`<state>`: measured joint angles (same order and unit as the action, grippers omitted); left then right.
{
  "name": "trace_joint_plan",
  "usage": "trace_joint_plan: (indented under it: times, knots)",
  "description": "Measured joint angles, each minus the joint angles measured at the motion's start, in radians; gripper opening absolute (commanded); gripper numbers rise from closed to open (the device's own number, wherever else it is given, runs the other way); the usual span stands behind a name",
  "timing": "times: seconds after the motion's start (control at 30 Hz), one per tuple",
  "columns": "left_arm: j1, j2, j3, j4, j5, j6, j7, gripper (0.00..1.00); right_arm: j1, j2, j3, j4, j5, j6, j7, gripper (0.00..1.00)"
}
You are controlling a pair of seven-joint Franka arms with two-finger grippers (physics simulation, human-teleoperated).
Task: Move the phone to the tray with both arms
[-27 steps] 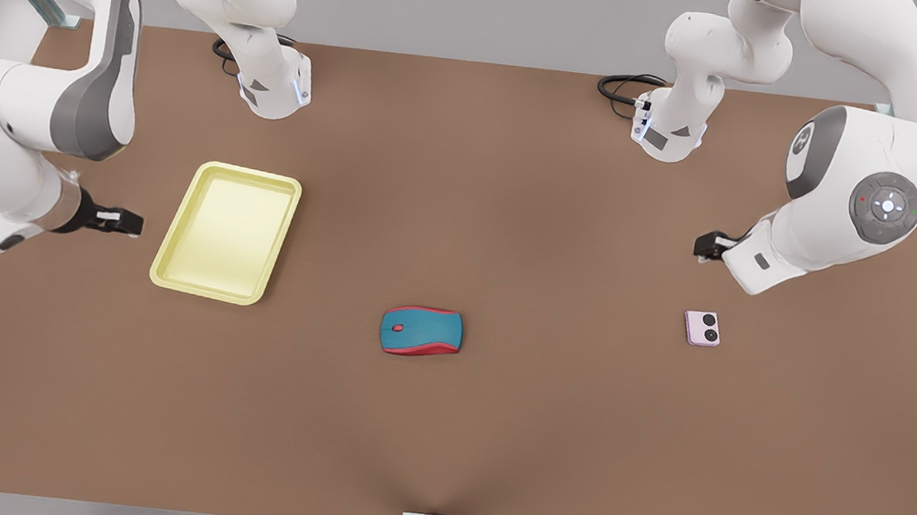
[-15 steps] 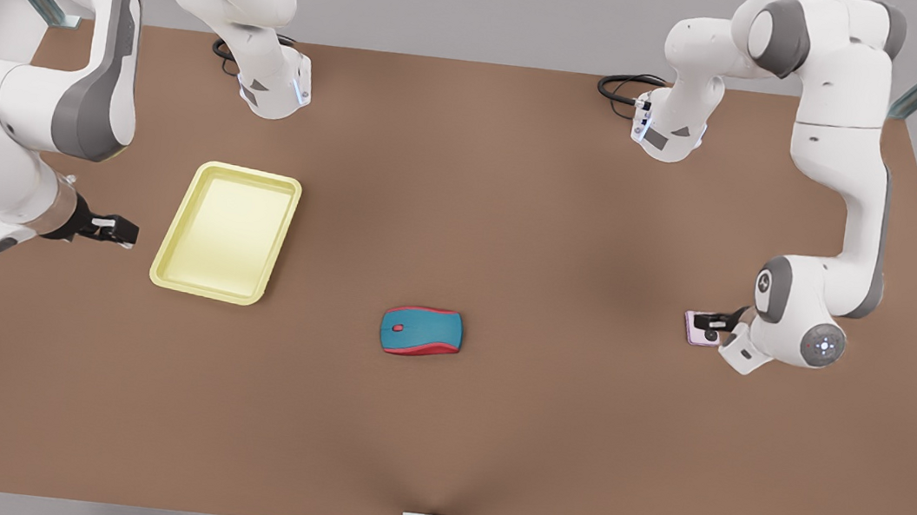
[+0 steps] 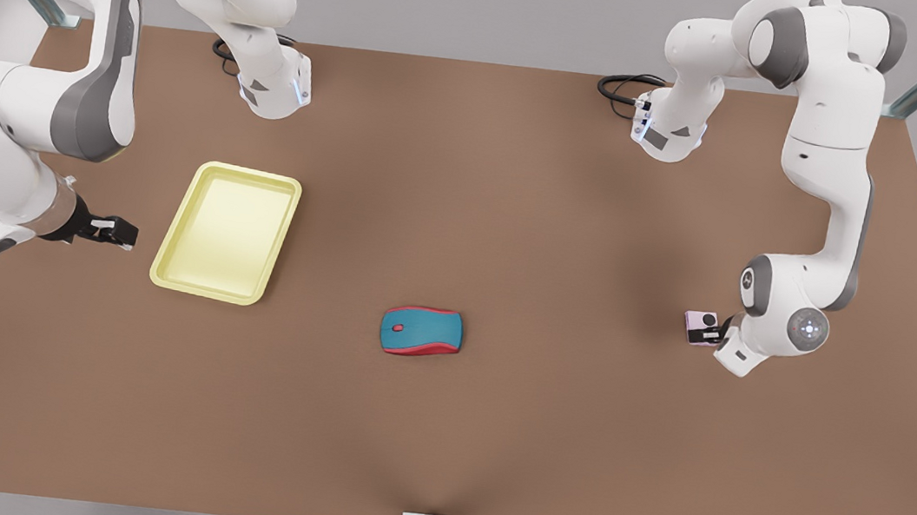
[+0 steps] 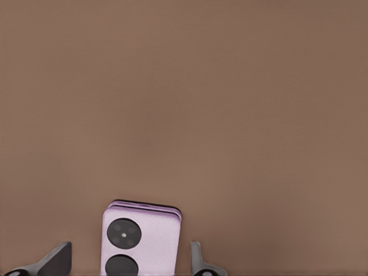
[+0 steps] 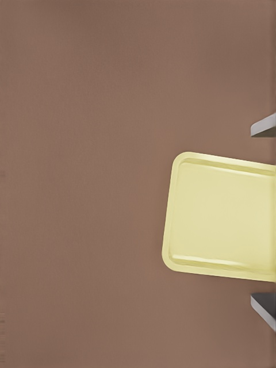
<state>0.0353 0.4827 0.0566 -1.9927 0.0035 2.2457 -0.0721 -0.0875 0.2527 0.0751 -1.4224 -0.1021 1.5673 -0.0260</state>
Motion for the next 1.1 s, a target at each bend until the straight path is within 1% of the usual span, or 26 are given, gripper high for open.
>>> trace_joint_plan:
  times: [0.27, 0.77, 0.83, 0.87, 1.03, 1.1]
  knots:
    - [0.0, 0.004, 0.0, -0.056, 0.002, -0.005, 0.048, 1.0, 0.0, 0.0, 0.0, 0.0, 0.001, 0.0, -0.001, 1.0]
    - [0.0, 0.051, -0.001, -0.051, -0.006, 0.051, 0.094, 1.0, 0.0, 0.0, 0.0, 0.0, 0.002, -0.001, -0.003, 1.0]
    - [0.0, 0.054, -0.001, -0.051, -0.007, 0.059, 0.097, 0.84, -0.001, 0.0, 0.0, 0.0, 0.002, -0.001, -0.003, 1.0]
    - [0.0, 0.054, -0.001, -0.051, -0.006, 0.063, 0.098, 0.79, -0.001, 0.0, 0.0, 0.0, 0.002, -0.001, -0.003, 1.0]
    - [0.001, 0.05, -0.001, -0.049, -0.006, 0.076, 0.1, 0.8, -0.001, 0.0, 0.0, 0.0, 0.002, -0.001, -0.003, 1.0]
    - [-0.01, 0.024, -0.004, -0.048, -0.007, 0.075, 0.094, 0.8, -0.001, 0.001, 0.0, 0.0, 0.003, 0.0, -0.003, 1.0]
